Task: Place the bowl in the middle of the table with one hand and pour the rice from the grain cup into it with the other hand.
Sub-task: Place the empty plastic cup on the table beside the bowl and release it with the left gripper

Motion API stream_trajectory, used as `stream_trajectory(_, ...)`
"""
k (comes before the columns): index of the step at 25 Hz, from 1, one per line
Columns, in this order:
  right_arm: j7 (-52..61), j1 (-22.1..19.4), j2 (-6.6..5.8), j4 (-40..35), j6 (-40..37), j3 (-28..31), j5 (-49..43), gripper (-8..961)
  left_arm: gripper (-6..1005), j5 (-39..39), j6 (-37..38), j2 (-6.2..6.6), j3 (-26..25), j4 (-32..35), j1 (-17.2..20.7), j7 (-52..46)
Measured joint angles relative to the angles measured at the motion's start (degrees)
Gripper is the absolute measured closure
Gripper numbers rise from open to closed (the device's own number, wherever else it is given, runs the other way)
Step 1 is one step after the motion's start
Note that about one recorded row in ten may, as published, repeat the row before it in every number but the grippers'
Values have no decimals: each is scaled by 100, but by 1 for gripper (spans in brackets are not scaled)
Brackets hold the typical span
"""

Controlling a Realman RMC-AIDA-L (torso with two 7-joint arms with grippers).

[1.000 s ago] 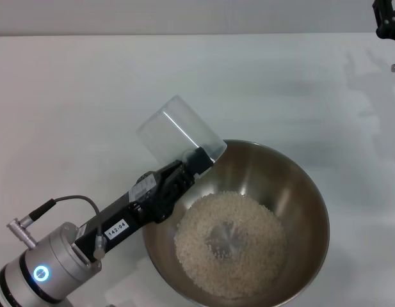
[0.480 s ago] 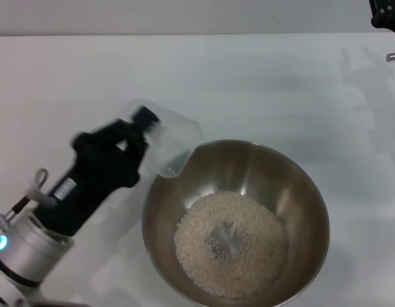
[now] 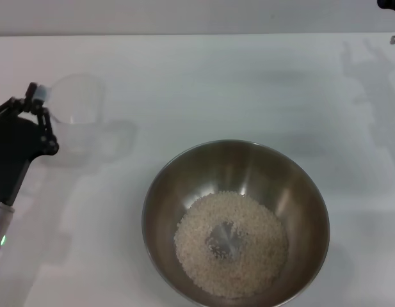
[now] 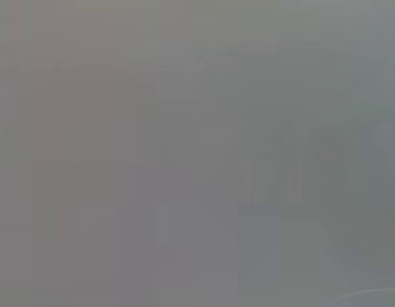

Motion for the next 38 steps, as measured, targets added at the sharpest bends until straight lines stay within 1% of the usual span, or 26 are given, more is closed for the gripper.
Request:
stream_trajectory(1, 0, 0, 0, 0, 0, 0, 0, 531, 957, 0, 0, 0, 0, 0, 0, 0)
stream_trajectory(5, 12, -28, 36, -20, -86, 39, 2, 531, 951, -257, -600, -2, 20, -40, -18, -438)
stream_trajectory(10, 17, -69, 46, -51, -272, 39, 3, 531, 944, -314, -1267, -9, 37, -144, -44, -477)
stream_trajectory(11, 17, -69, 46, -51, -272, 39, 3, 531, 943, -314, -1267, -9, 37, -144, -44, -477)
stream_trajectory(12, 19, -79, 46, -63, -288, 38, 3, 531, 941, -317, -1426, -9, 22, -147, -60, -482)
stream_trajectory(15, 24, -107, 49, -82, -306, 37, 3, 531, 937, -319, -1547, -9, 9, -152, -73, -488)
stream_trajectory(26, 109, -155, 59, -119, -317, 34, 3, 530, 921, -325, -1556, -7, 21, -163, -22, -530)
stream_trajectory(30, 110, -167, 59, -120, -320, 34, 2, 530, 916, -312, -1555, 12, 44, -113, 34, -841)
stream_trajectory(34, 110, -167, 59, -120, -320, 34, 2, 530, 910, -296, -1539, 23, 46, -99, 106, -892)
stream_trajectory(38, 110, -164, 55, -116, -320, 35, 2, 530, 744, -284, -1477, 31, 73, -94, 210, -895)
